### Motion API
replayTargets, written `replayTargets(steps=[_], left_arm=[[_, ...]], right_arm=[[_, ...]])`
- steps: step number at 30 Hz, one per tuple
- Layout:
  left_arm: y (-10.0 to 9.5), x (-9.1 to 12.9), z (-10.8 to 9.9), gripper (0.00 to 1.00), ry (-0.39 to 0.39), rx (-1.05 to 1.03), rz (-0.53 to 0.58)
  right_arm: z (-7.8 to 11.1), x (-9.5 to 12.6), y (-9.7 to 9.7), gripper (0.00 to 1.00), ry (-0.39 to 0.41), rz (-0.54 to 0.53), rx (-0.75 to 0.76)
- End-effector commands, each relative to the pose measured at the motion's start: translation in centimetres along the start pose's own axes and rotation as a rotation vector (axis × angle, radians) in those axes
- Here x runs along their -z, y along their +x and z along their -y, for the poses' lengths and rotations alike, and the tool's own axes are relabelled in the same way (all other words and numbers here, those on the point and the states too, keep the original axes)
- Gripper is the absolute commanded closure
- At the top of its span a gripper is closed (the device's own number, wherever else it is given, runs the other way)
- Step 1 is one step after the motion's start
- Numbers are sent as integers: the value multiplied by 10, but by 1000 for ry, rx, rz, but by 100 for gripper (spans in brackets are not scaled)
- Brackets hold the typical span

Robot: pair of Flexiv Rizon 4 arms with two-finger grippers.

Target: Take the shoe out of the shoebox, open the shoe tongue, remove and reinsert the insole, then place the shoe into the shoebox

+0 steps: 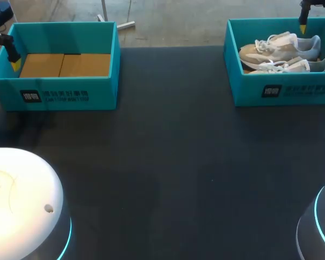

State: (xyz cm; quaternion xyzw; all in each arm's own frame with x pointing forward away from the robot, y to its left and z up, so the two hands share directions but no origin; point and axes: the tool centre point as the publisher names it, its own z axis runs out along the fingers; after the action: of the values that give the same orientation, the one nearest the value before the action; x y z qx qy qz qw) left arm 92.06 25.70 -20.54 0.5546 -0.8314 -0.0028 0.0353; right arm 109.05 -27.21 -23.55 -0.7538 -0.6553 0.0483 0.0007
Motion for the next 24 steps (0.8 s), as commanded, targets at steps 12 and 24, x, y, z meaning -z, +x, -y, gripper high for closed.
replayTargets(steps=[12, 24], left_arm=[[0, 0, 0, 0, -1, 0, 2], [0, 0, 0, 0, -1, 0, 2]], right_arm=[[99, 23, 10, 0, -184, -25, -25], [113, 23, 8, 0, -185, -51, -40]])
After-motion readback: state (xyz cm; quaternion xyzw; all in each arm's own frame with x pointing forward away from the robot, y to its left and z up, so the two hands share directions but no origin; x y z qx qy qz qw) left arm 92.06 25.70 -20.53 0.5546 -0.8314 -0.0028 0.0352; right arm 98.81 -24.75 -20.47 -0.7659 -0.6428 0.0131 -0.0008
